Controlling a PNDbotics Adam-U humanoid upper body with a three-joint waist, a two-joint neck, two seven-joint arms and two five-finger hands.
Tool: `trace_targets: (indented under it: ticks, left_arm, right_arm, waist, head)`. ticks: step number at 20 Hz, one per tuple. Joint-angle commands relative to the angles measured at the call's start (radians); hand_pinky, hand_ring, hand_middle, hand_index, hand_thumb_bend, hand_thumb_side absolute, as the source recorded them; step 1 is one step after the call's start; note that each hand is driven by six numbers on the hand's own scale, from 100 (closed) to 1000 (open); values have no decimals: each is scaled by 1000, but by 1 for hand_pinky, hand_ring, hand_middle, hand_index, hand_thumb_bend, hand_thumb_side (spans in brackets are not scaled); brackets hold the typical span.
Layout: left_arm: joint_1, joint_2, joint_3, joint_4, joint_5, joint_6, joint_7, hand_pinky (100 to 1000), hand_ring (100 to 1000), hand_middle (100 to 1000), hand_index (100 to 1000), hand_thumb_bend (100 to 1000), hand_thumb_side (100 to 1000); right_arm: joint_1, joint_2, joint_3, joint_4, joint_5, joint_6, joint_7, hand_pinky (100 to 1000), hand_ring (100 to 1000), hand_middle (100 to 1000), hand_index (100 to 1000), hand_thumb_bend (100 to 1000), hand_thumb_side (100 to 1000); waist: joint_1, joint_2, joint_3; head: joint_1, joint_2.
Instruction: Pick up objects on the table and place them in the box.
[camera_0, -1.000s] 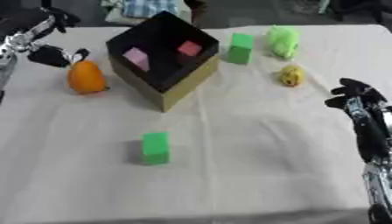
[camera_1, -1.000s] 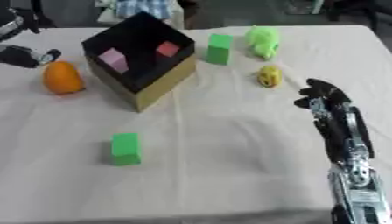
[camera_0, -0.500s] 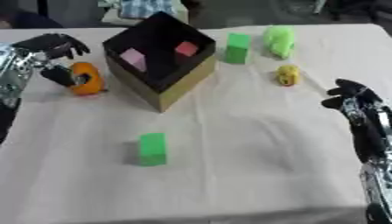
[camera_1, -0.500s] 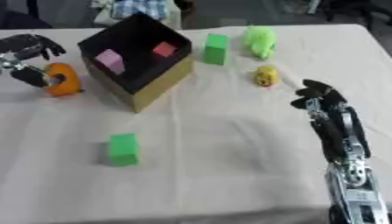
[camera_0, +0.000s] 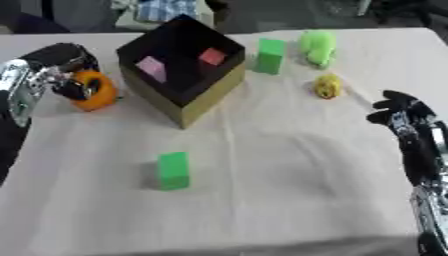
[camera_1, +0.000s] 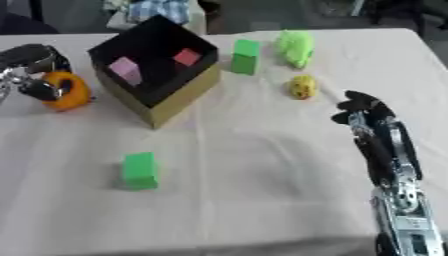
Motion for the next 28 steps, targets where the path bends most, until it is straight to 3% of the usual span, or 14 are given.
trace_targets:
  ticks: [1, 6, 7, 8, 13, 19, 22, 24, 26, 28]
  left_arm:
    - [-20, 55, 22, -108, 26, 4, 26, 643, 449, 394, 564, 100, 100]
    - [-45, 58, 39, -251, 85, 32, 58, 654, 445, 383, 566, 100, 100]
    - [-52, 54, 39, -269, 98, 38, 67, 655, 444, 380, 564, 100, 399]
    - [-59, 48, 37, -283, 111, 42, 78, 655, 443, 378, 563, 100, 100]
    - [-97, -5, 8, -307, 144, 58, 126, 659, 449, 380, 573, 100, 100]
    - [-128, -79, -52, -237, 134, 30, 151, 678, 484, 419, 604, 100, 100]
    - [-127, -103, -74, -181, 117, 8, 115, 736, 612, 567, 741, 101, 100]
    - [-119, -109, -78, -156, 107, -7, 75, 805, 736, 708, 836, 273, 259]
    - [-107, -107, -72, -153, 112, -13, 57, 838, 773, 756, 871, 468, 465]
    - [-91, -97, -62, -177, 139, -12, 64, 856, 804, 786, 888, 596, 594]
  right_arm:
    - [-10, -18, 0, -6, -1, -3, 0, 691, 589, 614, 773, 100, 578]
    - [-10, -18, 2, -5, -1, -3, 2, 691, 589, 614, 773, 100, 578]
    - [-10, -18, 2, -5, -1, -3, 2, 691, 589, 614, 773, 100, 577]
    - [-10, -18, 2, -4, -1, -4, 3, 691, 589, 614, 773, 100, 577]
    - [-10, -18, 5, -1, -1, -4, 5, 691, 588, 614, 773, 100, 578]
    - [-10, -16, 7, 2, -2, -5, 8, 691, 588, 614, 773, 100, 577]
    - [-11, -14, 8, 2, -2, -6, 9, 690, 588, 614, 773, 100, 577]
    - [-10, -15, 6, 3, -2, -6, 8, 690, 588, 614, 773, 100, 577]
    - [-9, -15, 5, 4, -2, -6, 7, 690, 588, 614, 773, 100, 576]
    - [-10, -14, 6, 4, -3, -7, 7, 690, 588, 614, 773, 100, 576]
  waist:
    - [9, -30, 2]
    - [8, -32, 5]
    - [7, -32, 4]
    - [7, -32, 4]
    - [4, -33, -2]
    - [2, -31, -14]
    - [0, -30, -21]
    - [-2, -30, -23]
    - [-3, -29, -22]
    - [-3, -29, -19]
  head:
    - [-4, 5]
    - [-5, 5]
    - [-5, 5]
    - [-4, 5]
    - [-1, 5]
    - [-3, 5]
    - [-4, 5]
    - [-5, 5]
    - [-7, 5]
    - [-10, 5]
